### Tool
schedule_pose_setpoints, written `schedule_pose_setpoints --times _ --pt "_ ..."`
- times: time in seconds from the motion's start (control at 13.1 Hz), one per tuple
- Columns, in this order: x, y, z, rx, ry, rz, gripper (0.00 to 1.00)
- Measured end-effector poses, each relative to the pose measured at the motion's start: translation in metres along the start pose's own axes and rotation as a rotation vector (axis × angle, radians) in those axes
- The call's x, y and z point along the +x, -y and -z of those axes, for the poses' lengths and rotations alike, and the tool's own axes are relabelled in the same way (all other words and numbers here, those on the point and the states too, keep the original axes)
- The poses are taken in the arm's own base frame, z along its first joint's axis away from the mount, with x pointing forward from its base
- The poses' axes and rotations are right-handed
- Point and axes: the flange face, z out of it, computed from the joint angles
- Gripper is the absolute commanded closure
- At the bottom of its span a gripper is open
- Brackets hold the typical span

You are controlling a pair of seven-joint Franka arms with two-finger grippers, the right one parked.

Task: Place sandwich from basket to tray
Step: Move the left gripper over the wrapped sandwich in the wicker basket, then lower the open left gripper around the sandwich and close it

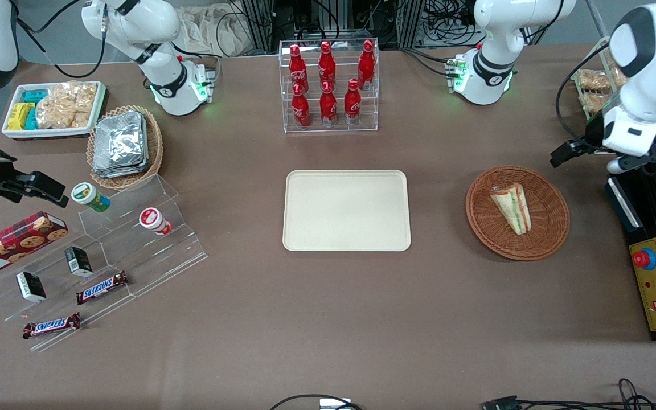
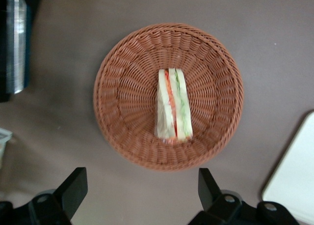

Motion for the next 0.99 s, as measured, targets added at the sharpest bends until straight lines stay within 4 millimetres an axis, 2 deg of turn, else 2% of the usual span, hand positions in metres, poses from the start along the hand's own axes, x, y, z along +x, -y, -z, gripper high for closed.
schedule_pose_setpoints --times 0.23,0.46,0.76,0.99 --pt "-0.009 -0.004 -0.065 -0.013 -0.049 -0.012 0.0" --pt "0.003 -0.015 -0.113 -0.026 -0.076 -0.014 0.0" --pt "0.006 -0.038 -0.157 -0.04 -0.084 0.001 0.0" --pt "0.003 -0.046 -0.181 -0.039 -0.061 -0.006 0.01"
